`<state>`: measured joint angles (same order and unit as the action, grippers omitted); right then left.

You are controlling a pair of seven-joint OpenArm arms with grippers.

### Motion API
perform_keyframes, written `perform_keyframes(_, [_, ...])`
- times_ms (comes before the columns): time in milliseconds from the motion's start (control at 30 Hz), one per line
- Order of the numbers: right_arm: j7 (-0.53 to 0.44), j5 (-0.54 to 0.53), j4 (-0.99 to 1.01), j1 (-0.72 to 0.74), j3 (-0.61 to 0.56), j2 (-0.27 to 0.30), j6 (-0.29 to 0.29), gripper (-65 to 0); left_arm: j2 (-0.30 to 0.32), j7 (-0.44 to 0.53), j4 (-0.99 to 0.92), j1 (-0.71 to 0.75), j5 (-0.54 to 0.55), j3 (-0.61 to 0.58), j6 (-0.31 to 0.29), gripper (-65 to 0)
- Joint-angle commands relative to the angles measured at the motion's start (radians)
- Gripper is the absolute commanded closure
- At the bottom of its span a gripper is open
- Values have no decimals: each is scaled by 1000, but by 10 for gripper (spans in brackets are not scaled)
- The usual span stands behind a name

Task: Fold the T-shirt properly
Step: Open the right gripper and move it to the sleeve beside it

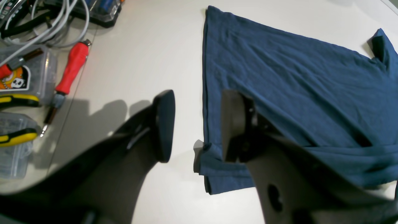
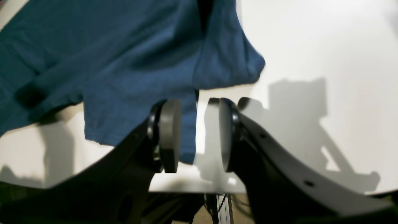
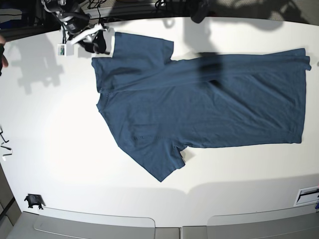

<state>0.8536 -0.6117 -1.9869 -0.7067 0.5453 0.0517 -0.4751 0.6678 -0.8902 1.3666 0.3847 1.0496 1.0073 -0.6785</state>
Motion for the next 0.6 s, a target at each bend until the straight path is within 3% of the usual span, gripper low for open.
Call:
perform_keyframes(0, [-38,-20,-10,-6,3,6,-2,-195,31,31,17,0,24,11,-3,-225])
perform_keyframes(333, [-106,-20,175,-3,-10,6,8,-195,31,48,17,0,24,11,-3,-225])
perform_keyframes(567, [-108,-21,284,-3,-152,6,-16,-195,30,50,17,0,24,11,-3,-225])
